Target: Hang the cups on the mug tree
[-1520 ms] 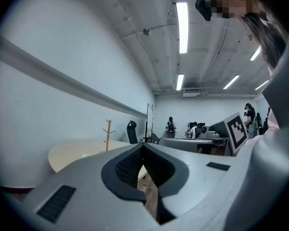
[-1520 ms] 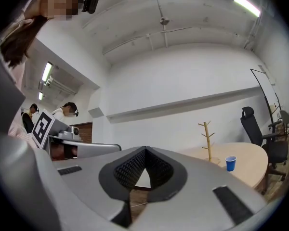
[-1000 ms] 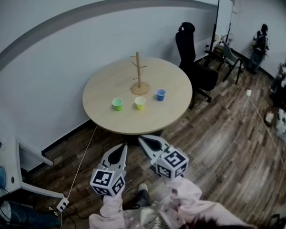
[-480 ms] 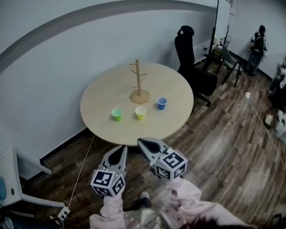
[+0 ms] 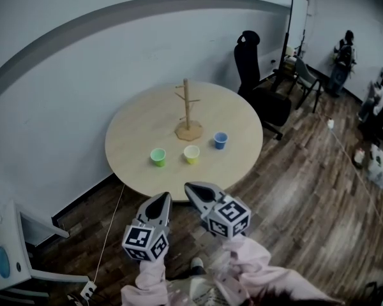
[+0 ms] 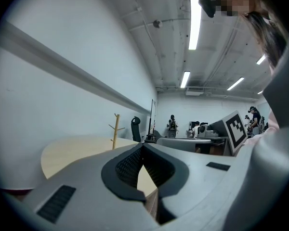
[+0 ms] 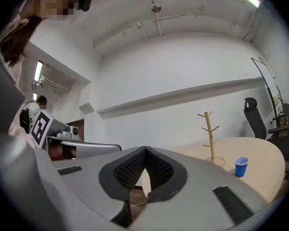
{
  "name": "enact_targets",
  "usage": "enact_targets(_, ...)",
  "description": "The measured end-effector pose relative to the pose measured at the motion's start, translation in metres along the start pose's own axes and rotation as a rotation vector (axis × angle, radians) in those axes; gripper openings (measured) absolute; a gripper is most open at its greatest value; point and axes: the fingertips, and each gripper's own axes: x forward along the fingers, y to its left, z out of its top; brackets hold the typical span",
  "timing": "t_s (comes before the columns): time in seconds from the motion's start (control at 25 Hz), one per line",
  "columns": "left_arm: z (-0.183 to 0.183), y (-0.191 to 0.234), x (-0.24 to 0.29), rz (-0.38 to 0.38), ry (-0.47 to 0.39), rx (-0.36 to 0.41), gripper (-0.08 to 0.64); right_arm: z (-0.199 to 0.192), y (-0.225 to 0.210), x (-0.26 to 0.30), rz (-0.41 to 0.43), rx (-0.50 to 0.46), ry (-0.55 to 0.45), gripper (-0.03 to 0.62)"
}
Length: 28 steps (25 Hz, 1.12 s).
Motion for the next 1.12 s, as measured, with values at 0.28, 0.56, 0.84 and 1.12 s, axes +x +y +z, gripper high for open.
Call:
enact_targets(0.28, 0.003, 0.025, 0.02, -0.026, 0.002, 0.004, 0.002, -0.002, -0.015, 0.026, -0.019, -0.002, 0.014, -0.014)
enact_targets(0.56, -0.001, 0.04, 0.037, -0.062, 0.009, 0.011, 0.002, -0.009, -0.029, 0.046, -0.061, -0.006, 0.017, -0.014)
enact_targets(0.84, -0.006, 0.056, 0.046, -0.07, 0.031, 0.014, 0.002, -0.017, -0.04, 0.062, -0.075, 0.013, 0.025, -0.014)
enact_targets(1.12, -0.015, 0.068, 0.055, -0.052, 0.044, -0.015, 0.002, -0.025, -0.046, 0.075, -0.054, 0.02, 0.058, -0.014)
